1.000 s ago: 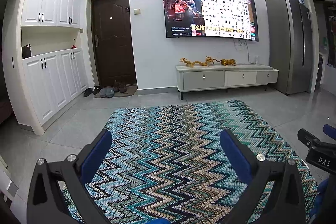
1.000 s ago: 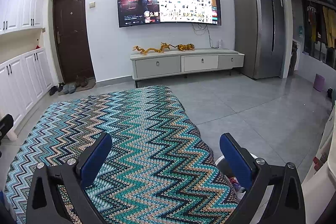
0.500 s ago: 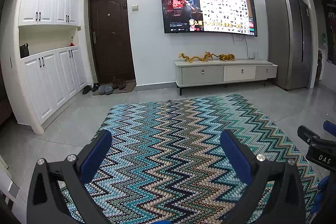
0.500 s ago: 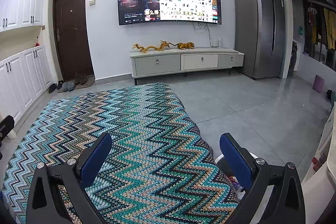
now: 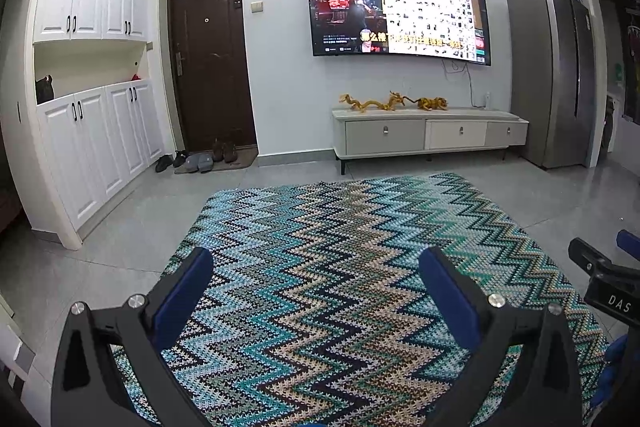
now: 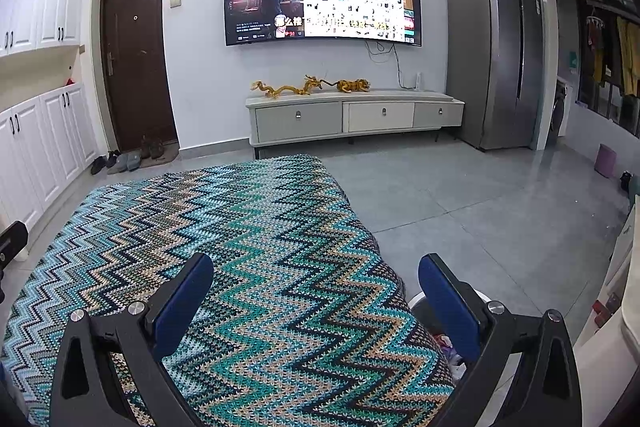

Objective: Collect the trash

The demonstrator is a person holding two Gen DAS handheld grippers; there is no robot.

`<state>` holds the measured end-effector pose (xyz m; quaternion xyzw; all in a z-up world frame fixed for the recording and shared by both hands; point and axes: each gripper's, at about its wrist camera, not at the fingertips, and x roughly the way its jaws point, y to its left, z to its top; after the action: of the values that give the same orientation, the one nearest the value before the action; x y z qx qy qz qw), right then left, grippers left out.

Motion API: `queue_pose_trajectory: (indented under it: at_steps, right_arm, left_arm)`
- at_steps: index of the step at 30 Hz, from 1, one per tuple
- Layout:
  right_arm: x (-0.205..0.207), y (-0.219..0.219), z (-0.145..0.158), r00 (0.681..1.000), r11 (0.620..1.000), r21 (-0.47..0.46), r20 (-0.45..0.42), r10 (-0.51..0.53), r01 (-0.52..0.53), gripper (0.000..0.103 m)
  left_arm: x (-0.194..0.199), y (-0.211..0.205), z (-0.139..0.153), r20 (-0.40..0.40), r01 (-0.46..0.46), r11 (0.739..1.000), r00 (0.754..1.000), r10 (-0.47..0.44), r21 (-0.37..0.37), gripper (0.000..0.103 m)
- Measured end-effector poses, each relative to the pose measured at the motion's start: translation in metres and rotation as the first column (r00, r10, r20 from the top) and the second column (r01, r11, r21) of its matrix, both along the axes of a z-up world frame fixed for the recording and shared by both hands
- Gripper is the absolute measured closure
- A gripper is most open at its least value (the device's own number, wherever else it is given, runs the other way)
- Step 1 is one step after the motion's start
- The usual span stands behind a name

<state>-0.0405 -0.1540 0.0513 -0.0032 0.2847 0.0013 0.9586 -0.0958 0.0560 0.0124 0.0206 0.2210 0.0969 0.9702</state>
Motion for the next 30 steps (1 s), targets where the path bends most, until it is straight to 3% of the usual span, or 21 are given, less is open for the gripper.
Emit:
queue_pose_trajectory:
  at_steps: [30]
  right_arm:
    - [-0.0002, -0.0069, -0.0035, 0.999, 0.999, -0.038, 0.021, -0.032, 0.033, 0.0]
  left_arm:
    - [0.0028, -0.0042, -0.0057, -0.017, 0.015, 1.0, 1.0, -0.015, -0.019, 0.0]
